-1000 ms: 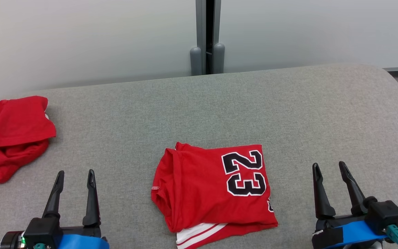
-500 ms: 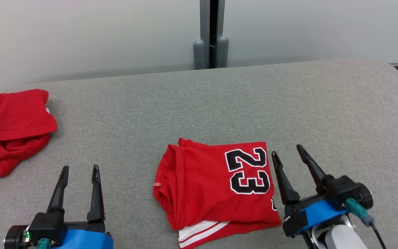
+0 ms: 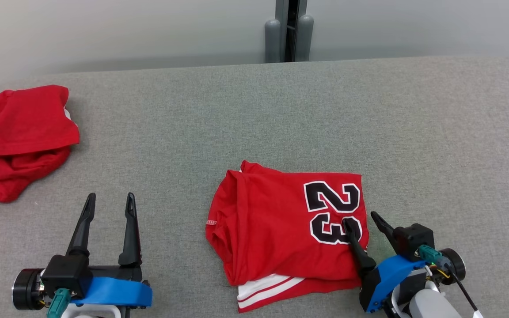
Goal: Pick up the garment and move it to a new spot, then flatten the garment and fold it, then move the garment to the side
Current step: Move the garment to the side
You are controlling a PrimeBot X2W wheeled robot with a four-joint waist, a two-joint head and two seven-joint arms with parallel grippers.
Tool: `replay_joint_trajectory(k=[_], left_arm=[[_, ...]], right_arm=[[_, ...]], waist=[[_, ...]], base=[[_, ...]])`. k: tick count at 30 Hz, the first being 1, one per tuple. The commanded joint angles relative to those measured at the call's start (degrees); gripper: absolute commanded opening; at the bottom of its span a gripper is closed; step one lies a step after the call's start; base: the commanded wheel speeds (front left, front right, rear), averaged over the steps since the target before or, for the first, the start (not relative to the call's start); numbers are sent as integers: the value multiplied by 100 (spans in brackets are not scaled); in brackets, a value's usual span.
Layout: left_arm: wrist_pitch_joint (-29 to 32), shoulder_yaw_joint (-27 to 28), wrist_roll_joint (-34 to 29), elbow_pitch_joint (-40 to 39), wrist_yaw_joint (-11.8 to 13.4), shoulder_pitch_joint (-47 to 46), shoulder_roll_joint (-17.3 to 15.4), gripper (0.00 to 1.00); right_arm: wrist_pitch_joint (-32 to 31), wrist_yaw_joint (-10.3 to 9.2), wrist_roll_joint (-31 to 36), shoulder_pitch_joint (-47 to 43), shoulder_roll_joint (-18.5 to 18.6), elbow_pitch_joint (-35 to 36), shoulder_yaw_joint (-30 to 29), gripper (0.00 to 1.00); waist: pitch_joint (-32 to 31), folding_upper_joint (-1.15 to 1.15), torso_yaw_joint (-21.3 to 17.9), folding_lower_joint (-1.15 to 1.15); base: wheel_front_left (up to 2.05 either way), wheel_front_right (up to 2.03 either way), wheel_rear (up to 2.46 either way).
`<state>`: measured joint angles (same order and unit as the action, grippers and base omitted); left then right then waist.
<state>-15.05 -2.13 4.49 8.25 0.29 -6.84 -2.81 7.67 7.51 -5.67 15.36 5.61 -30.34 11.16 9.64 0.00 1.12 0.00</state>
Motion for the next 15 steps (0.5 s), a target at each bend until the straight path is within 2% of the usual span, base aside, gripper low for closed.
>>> replay_joint_trajectory(k=[1,11,12,13,15], left_arm=[[-17,3,26,4,6,-59,-19,100],[-17,-79,82,31,71,-185,-19,100],[-17,-86,89,32,82,-189,-19,100],[-17,-91,98,30,93,-190,-19,100],[-17,-97,104,17,105,-201,-19,100]], right_arm=[[26,-5,-44,97,10,-70,32,100],[14,-5,-320,253,-113,-968,453,100],[8,-3,-410,262,-134,-1003,539,30],[71,-3,-510,285,-143,-1005,572,0],[140,-6,-567,394,-77,-1002,593,0]], waist=[[48,0,24,0],[197,0,45,0],[199,0,39,0],[204,0,32,0],[227,0,4,0]], base=[[0,0,0],[0,0,0],[0,0,0],[0,0,0],[0,0,0]])
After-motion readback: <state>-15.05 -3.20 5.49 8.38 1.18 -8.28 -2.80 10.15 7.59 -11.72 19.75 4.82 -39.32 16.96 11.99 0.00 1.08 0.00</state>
